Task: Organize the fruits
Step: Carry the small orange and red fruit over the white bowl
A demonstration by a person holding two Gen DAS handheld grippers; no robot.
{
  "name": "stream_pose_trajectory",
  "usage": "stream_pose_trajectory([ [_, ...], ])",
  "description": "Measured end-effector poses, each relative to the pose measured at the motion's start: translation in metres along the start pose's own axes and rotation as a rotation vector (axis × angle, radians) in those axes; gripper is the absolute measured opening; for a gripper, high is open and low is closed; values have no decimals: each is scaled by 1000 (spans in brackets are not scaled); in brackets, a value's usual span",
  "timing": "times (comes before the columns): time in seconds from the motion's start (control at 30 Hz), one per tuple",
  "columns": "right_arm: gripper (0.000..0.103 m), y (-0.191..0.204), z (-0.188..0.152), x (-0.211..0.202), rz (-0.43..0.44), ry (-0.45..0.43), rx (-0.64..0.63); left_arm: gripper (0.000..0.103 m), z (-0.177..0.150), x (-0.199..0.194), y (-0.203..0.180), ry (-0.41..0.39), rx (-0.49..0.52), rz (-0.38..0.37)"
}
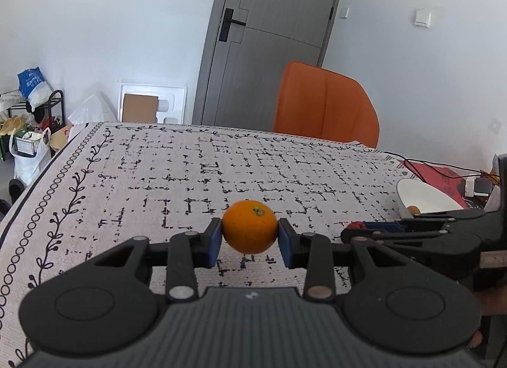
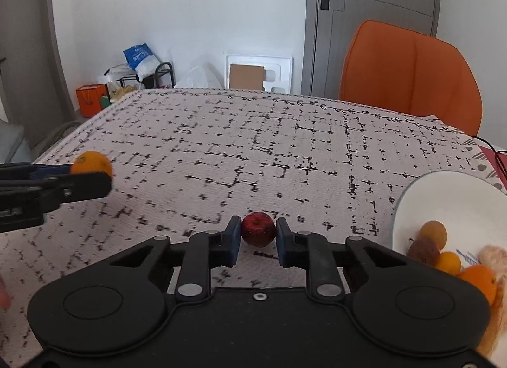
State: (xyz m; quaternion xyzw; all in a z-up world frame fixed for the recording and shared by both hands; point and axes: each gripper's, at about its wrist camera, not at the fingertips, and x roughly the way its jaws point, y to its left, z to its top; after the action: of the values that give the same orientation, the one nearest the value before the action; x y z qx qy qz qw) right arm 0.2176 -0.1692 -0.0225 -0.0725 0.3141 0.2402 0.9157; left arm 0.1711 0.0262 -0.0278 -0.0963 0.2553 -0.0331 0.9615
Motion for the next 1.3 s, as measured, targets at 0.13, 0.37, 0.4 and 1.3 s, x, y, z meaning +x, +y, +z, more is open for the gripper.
stream_pose_trajectory([
  [0.13,21,4,-3,-13,8,-9,-3,36,2,-4,-8,-5,8,-15],
  [0.37,21,-4,-1,-35,8,-54,22,36,9,-10,-25,-13,38,-28],
  [0.4,21,-6,-1,-38,6,-63,27,36,11,-11,-28,-15,42,-30],
  [1.3,22,-94,-21,-90,-86,-181,162,36,27,13,-124,7,200,-133],
])
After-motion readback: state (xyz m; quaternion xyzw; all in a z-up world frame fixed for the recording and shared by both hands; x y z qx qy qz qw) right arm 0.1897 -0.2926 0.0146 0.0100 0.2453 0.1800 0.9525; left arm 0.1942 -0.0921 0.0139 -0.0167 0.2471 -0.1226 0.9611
